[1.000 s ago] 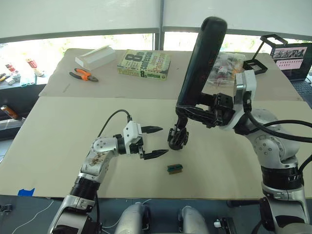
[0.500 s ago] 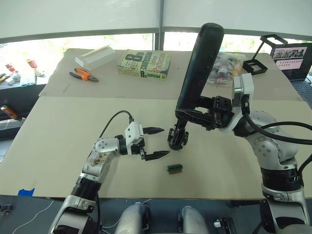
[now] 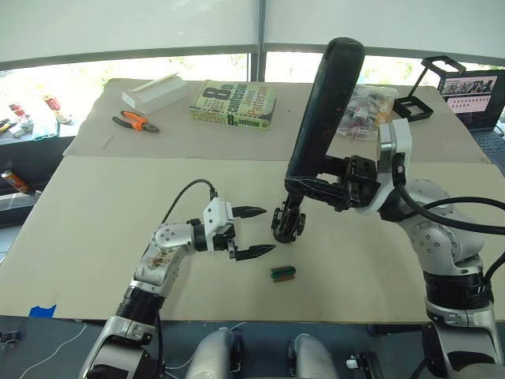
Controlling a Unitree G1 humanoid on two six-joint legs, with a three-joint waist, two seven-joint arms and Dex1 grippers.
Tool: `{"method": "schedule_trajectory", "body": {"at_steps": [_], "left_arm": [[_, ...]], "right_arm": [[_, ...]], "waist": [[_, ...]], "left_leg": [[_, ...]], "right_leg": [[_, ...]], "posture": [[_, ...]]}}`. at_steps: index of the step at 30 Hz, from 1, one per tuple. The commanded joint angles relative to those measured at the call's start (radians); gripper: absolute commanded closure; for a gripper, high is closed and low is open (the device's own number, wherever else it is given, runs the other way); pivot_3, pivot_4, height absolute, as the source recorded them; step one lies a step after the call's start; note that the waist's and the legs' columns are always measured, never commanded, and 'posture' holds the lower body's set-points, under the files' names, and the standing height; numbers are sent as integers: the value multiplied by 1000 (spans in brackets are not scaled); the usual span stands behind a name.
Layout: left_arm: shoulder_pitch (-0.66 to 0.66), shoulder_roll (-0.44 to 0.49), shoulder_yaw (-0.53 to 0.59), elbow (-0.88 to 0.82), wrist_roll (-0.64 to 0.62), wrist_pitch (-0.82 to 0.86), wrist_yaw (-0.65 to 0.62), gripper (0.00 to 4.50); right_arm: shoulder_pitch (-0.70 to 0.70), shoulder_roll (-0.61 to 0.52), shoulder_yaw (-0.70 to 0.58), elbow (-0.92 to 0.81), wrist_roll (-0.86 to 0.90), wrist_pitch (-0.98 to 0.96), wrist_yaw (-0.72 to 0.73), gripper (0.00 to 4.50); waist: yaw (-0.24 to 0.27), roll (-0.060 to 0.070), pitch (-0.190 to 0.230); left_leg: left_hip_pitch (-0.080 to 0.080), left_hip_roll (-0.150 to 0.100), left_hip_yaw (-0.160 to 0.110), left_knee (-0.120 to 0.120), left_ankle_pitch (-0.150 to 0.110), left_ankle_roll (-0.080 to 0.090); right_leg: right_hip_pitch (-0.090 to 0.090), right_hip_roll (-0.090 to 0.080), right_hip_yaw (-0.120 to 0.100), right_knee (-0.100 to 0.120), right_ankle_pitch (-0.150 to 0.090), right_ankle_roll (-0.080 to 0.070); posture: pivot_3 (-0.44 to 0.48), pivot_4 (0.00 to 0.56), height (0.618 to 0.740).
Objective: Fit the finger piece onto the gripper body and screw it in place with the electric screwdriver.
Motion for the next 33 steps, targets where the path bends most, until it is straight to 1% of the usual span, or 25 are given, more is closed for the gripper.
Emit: {"method": "schedule_trajectory", "body": {"at_steps": [1,16,33], "left_arm": [[-1,-6,-2,-7,-5,-7,-5,0],[7,-12,-4,14,-1,-26,-16,0],[12,-15,-9,-19,-4,-5,-8,0]], "right_arm": [[-4,-17,-40,-44,27,6,7,2577],[3,-14,-42,-54,32,13,1,2577],[-4,10,-30,-24,-25,-39,1,2577]], "waist": [[0,0,0],[0,0,0],[0,0,0]], "left_leg": [[0,0,0,0,0,0],[0,0,0,0,0,0],[0,0,0,0,0,0]], "right_leg": [[0,0,0,0,0,0],[0,0,0,0,0,0],[0,0,0,0,0,0]], "posture": [[0,150,740],[0,150,740],[0,150,740]]}}
